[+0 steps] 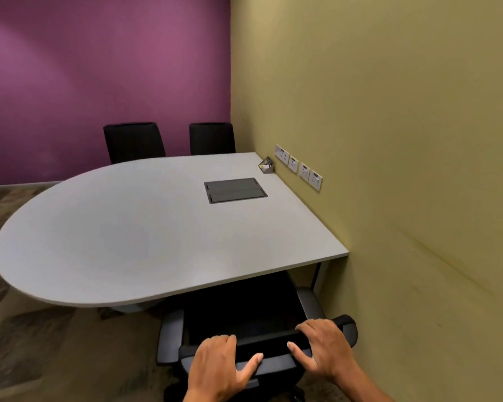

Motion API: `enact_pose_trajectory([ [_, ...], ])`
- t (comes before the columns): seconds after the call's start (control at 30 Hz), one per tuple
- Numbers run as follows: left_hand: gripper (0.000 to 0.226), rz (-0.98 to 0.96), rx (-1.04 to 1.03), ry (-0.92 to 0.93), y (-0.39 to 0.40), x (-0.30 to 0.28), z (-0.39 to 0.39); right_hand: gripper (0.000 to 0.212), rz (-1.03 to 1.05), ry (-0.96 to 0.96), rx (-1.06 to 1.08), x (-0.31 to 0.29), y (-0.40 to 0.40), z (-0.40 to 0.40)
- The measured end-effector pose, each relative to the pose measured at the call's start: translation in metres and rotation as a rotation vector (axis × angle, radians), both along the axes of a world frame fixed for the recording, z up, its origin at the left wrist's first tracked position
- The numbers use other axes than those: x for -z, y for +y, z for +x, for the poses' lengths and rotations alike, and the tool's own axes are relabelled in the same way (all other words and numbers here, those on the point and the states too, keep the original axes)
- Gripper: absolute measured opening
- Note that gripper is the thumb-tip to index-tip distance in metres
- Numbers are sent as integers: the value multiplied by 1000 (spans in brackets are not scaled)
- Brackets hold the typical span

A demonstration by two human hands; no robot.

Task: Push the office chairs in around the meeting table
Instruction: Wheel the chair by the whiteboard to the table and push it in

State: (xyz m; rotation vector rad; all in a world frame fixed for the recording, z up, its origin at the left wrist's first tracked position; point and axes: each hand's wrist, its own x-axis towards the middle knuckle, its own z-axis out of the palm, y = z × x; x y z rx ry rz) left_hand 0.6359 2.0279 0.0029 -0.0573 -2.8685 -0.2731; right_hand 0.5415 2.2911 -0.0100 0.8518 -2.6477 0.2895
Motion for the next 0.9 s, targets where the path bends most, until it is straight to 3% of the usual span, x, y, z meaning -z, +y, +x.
enact_pose_trajectory([
  [0.33, 66, 12, -95, -19, -1, 21, -28, 70, 35, -38, -51, 17, -11, -46],
  [0.6, 63, -24, -141, -43, 31, 24, -116, 77, 66, -44, -61, 18, 13, -144],
  [0.9, 75, -48, -161, -123, 42, 19, -188, 81, 72, -61, -41, 32, 20, -221],
])
